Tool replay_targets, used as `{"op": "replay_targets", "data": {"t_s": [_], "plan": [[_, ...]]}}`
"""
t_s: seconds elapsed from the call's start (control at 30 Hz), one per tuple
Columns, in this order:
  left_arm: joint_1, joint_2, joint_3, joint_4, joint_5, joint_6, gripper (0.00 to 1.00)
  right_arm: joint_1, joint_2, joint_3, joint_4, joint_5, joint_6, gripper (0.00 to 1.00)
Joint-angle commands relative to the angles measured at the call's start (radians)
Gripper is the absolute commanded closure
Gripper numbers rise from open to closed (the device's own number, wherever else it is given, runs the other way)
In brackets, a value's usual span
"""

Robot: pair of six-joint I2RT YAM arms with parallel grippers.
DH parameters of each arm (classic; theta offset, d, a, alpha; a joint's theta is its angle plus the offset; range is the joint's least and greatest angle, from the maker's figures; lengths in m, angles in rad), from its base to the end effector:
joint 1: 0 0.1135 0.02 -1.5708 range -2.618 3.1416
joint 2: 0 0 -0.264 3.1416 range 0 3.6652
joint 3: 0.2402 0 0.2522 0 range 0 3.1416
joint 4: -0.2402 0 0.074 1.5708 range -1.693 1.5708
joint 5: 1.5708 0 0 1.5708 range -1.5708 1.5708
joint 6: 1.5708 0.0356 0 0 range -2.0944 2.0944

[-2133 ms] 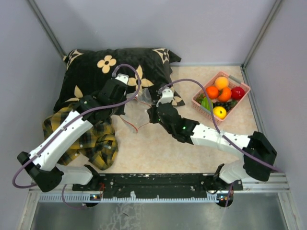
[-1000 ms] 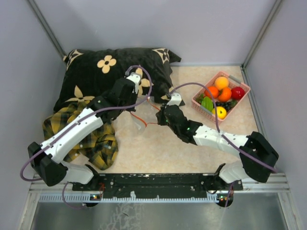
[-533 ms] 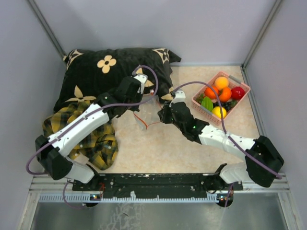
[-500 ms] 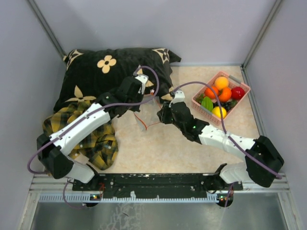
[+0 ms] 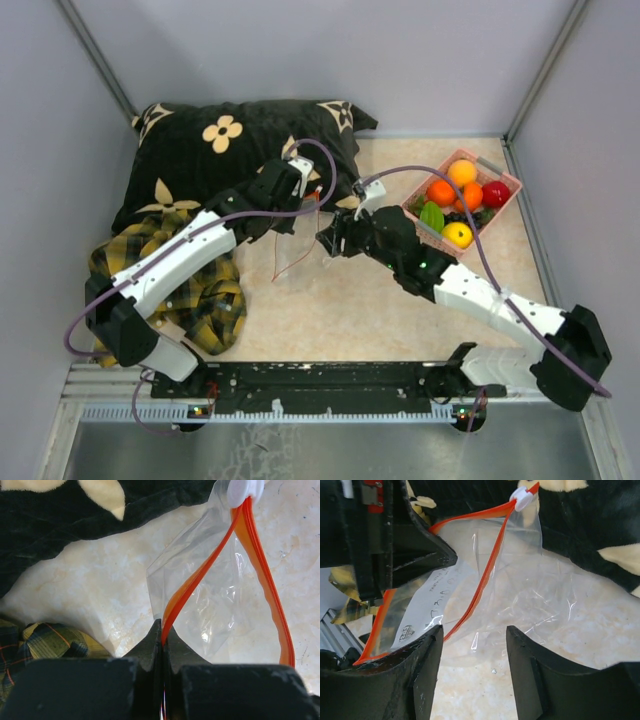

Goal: Place the food in the zip-top bag and seal the zipper
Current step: Open the zipper of the food storage bag, then pick up the fake fruit from the bin.

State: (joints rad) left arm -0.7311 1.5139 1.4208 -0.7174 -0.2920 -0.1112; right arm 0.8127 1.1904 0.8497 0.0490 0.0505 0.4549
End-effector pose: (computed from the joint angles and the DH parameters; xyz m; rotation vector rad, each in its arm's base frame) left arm 0.2517 -0.2120 0.3357 0.5815 2.2653 -0.0681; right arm 0.1923 0.2005 0.3018 -0.3103 1.9214 0.8176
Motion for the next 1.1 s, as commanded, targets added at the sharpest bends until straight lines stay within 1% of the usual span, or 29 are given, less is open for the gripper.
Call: {"op": "replay_targets", "data": {"t_s": [0.0,0.2,0.33,0.47,0.63,0.8,0.87,0.97,1.07], "plan": [[0.004,0.000,0.042,-0.017,-0.013,0.004,1.00,-0.018,-0.085,0.052,-0.051,-0.002,-0.058,0.44],[0.004,0.017,0.098,-0.046,-0.027,0.004,1.00,-0.081,-0.147,0.035,-0.144,0.024,-0.071,0.41],[0.004,0.026,0.124,-0.075,-0.063,0.007,1.00,-0.136,-0.185,0.031,-0.197,0.095,-0.094,0.37],[0.004,0.019,0.136,-0.098,-0.105,0.008,1.00,-0.229,-0.180,0.042,-0.247,0.146,-0.118,0.36],[0.004,0.004,0.142,-0.115,-0.163,0.010,1.00,-0.348,-0.135,0.053,-0.273,0.175,-0.115,0.34],[0.004,-0.017,0.130,-0.109,-0.172,0.013,1.00,-0.470,-0.055,0.075,-0.272,0.235,-0.107,0.33],[0.003,-0.026,0.114,-0.098,-0.165,0.018,1.00,-0.526,-0.011,0.084,-0.250,0.246,-0.117,0.33],[0.005,-0.030,0.094,-0.090,-0.165,0.018,1.00,-0.576,0.065,0.115,-0.216,0.246,-0.143,0.33],[0.010,-0.032,0.074,-0.084,-0.153,0.011,1.00,-0.624,0.152,0.167,-0.219,0.243,-0.184,0.33]]}}
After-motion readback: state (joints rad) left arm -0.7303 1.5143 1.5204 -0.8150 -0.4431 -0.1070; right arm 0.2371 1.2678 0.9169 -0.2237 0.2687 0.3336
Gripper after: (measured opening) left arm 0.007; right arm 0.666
